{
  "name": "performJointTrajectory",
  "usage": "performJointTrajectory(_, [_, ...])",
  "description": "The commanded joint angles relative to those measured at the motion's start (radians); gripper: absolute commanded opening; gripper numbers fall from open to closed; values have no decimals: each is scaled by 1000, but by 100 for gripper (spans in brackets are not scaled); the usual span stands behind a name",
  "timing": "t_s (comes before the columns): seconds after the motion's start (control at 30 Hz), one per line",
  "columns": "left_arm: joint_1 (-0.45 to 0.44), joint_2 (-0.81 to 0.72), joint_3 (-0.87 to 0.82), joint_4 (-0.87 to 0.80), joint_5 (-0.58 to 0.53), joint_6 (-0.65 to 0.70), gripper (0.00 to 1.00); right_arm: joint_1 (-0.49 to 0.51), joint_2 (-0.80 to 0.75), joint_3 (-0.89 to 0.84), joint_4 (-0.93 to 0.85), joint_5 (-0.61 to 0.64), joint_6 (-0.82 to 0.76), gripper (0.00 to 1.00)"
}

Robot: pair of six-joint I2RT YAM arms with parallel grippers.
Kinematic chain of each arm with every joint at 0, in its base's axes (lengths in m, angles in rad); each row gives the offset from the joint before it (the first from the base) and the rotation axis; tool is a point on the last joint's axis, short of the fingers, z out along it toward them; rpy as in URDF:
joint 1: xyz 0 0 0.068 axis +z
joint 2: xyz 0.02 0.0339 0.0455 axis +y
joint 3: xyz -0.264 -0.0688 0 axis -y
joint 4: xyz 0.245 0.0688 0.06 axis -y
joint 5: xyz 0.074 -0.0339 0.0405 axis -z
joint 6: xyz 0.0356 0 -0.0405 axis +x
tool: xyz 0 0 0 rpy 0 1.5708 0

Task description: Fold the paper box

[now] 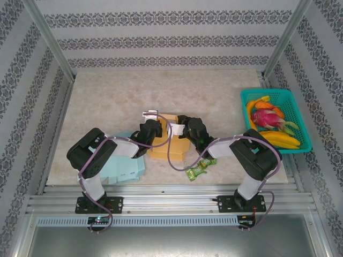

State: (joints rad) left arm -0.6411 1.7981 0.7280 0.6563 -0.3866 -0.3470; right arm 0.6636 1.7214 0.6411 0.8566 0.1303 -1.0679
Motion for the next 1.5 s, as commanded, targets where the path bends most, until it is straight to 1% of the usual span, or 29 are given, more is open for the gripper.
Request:
performJointTrajectory(0.0, [12, 15, 14, 55, -54, -10, 1, 21, -27, 10, -79, 12, 136, 29])
performJointTrajectory(0.1, [11, 25, 5, 69, -59, -12, 0, 33, -85, 7, -96, 8, 210, 45])
performJointTrajectory(0.23, [12, 35, -3, 85, -59, 1, 0, 50, -159, -25, -106, 5, 266, 56])
performJointTrajectory(0.3, [11, 37, -5, 91, -54, 13, 0, 51, -208, -48, -108, 5, 316, 58])
performJointTrajectory(0.33, [12, 36, -7, 94, -56, 16, 0, 54, -233, -55, -144, 3, 347, 59])
performJointTrajectory(0.43, [11, 45, -9, 107, -65, 28, 0, 56, -319, -82, -208, 1, 485, 60])
performJointTrajectory(0.5, [13, 58, 5, 102, -75, 48, 0, 54, -370, -89, -233, 25, 610, 62])
performJointTrajectory(0.53, [13, 66, 8, 103, -81, 57, 0, 59, -387, -77, -246, 65, 678, 61])
performJointTrajectory(0.57, [12, 76, 9, 117, -83, 67, 0, 65, -414, -50, -292, 127, 770, 61])
performJointTrajectory(0.6, [14, 86, 5, 145, -74, 75, 0, 65, -443, -18, -379, 163, 877, 61])
performJointTrajectory(0.67, [17, 113, 0, 187, -69, 74, 0, 59, -476, 22, -493, 201, 1074, 61])
performJointTrajectory(0.7, [23, 124, 0, 198, -60, 65, 0, 57, -488, 34, -541, 212, 1168, 61])
performJointTrajectory(0.77, [38, 152, 1, 219, -23, 52, 0, 58, -494, 42, -591, 208, 1305, 60])
performJointTrajectory(0.83, [46, 168, 3, 228, -3, 45, 0, 60, -488, 38, -602, 206, 1435, 60])
performJointTrajectory(0.9, [48, 168, 1, 227, -1, 49, 0, 56, -469, 42, -604, 166, 1533, 60])
performJointTrajectory(0.97, [49, 170, -2, 230, -6, 44, 0, 57, -441, 57, -602, 123, 1585, 61])
performJointTrajectory(1.03, [49, 184, -12, 258, -9, 41, 0, 57, -406, 81, -595, 84, 1602, 61])
performJointTrajectory(1.1, [50, 198, -16, 279, -1, 46, 0, 53, -369, 116, -595, 77, 1603, 62])
performJointTrajectory(1.23, [50, 197, -13, 264, -7, 45, 0, 32, -317, 159, -597, 76, 1612, 63])
performJointTrajectory(1.33, [51, 199, -9, 255, -3, 48, 0, -2, -281, 168, -569, 49, 1667, 63])
performJointTrajectory(1.47, [50, 204, -9, 256, -3, 49, 0, -55, -215, 198, -556, -34, 1723, 63])
